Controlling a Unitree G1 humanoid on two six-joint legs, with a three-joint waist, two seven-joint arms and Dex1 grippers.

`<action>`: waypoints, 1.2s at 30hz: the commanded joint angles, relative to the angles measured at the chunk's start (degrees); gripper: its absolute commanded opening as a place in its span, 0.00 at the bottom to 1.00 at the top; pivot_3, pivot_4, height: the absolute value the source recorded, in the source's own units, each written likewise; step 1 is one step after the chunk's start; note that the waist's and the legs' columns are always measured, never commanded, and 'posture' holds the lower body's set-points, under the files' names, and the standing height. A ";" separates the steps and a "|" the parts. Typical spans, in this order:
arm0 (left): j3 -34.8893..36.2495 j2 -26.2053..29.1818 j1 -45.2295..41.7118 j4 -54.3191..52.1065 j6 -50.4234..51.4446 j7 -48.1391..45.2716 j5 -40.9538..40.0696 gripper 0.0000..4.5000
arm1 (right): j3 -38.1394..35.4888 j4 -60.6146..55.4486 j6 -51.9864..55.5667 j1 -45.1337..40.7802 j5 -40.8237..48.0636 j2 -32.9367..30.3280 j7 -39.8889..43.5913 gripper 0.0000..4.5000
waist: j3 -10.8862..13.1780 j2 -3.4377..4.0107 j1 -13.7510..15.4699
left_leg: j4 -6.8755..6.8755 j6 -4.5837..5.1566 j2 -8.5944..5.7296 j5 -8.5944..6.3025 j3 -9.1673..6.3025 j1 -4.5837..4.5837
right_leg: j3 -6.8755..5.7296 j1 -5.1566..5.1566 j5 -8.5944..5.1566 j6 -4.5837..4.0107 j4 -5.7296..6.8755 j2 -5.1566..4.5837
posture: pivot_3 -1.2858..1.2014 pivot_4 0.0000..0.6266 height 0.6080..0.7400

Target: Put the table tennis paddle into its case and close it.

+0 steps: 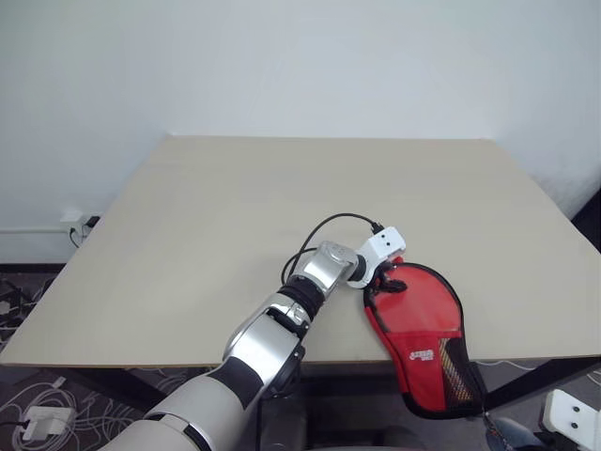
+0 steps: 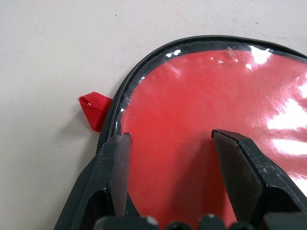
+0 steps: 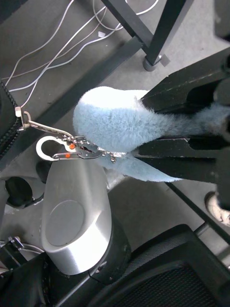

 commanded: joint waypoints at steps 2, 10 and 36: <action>-0.86 0.97 1.97 0.95 2.23 0.73 2.11 0.63 | -2.10 3.58 4.96 -1.28 -0.62 -0.14 0.49 0.01 | -0.02 0.00 -0.01 | 0.01 0.00 0.00 0.00 0.01 0.00 | 0.01 0.00 0.00 -0.01 0.00 0.00 | 0.52 0.00 1.00; -0.66 1.08 1.06 1.27 1.89 1.02 2.38 0.63 | -1.98 3.92 8.53 -8.06 0.51 0.26 -0.25 0.63 | -0.04 0.01 -0.82 | 0.06 0.00 0.04 0.00 -0.01 0.02 | 0.01 -0.01 0.04 -0.05 0.10 0.04 | 0.52 0.00 1.00; 6.44 8.75 -2.52 -5.99 0.81 -5.29 -1.96 0.63 | -2.43 2.73 27.26 -47.81 16.23 8.49 -16.21 0.87 | 0.05 0.19 -3.69 | 0.01 0.03 0.20 0.18 -0.05 -0.03 | 0.22 -0.30 0.33 -0.26 0.32 0.37 | 0.52 0.00 1.00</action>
